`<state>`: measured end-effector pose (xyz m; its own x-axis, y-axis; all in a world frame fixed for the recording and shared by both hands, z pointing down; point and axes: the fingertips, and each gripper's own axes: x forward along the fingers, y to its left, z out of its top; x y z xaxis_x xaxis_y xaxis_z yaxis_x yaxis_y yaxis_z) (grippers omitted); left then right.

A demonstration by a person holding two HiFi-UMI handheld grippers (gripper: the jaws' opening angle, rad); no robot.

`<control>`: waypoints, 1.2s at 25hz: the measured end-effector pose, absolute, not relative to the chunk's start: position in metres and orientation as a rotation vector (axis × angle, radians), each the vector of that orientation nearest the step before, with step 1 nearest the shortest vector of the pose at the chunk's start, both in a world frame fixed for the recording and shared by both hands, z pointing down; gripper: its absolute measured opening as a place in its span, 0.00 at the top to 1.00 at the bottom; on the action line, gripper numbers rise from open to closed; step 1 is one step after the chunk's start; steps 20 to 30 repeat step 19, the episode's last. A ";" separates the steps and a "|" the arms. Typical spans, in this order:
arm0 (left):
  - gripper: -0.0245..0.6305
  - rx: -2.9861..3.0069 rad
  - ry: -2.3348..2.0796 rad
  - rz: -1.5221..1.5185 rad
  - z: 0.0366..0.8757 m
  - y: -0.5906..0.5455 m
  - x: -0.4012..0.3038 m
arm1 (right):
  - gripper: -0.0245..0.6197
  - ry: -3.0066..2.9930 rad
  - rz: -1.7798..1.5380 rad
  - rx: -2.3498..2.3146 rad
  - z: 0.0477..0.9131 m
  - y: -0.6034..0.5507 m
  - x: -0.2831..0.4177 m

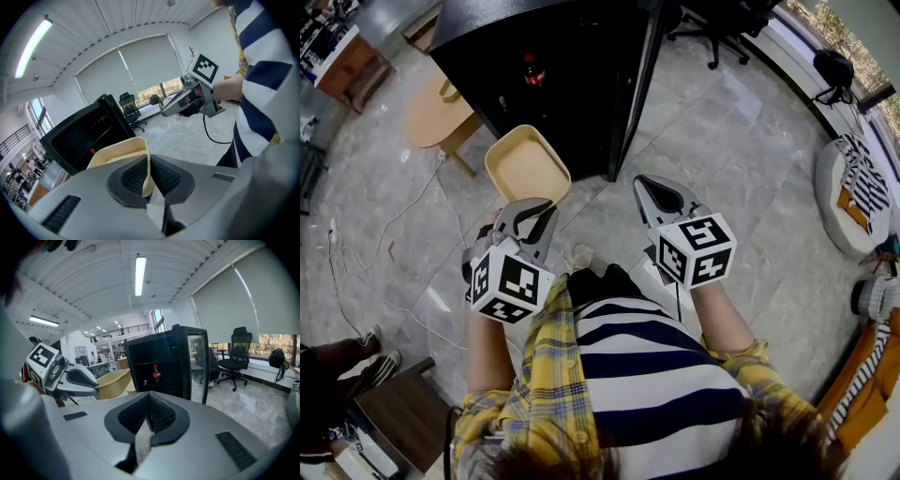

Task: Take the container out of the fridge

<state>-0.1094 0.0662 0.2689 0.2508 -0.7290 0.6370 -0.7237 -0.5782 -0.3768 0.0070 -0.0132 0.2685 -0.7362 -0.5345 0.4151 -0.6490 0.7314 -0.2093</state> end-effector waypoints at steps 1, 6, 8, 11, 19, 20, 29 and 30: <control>0.91 -2.479 1.444 -1.273 0.269 0.066 -0.110 | 0.92 -2.606 0.494 0.921 0.268 -0.014 0.007; 0.91 -2.467 1.452 -1.286 0.272 0.066 -0.111 | 0.92 -2.606 0.494 0.920 0.269 -0.013 0.008; 0.91 -2.467 1.453 -1.292 0.273 0.066 -0.109 | 0.92 -2.603 0.493 0.922 0.269 -0.013 0.011; 0.91 -2.470 1.454 -1.294 0.273 0.066 -0.106 | 0.92 -2.597 0.498 0.926 0.268 -0.014 0.016; 0.91 -2.474 1.437 -1.281 0.280 0.068 -0.088 | 0.92 -2.601 0.490 0.920 0.271 -0.016 0.027; 0.91 -2.474 1.437 -1.281 0.280 0.068 -0.088 | 0.92 -2.601 0.490 0.920 0.271 -0.016 0.027; 0.91 -2.474 1.437 -1.281 0.280 0.068 -0.088 | 0.92 -2.601 0.490 0.920 0.271 -0.016 0.027; 0.91 -2.474 1.437 -1.281 0.280 0.068 -0.088 | 0.92 -2.601 0.490 0.920 0.271 -0.016 0.027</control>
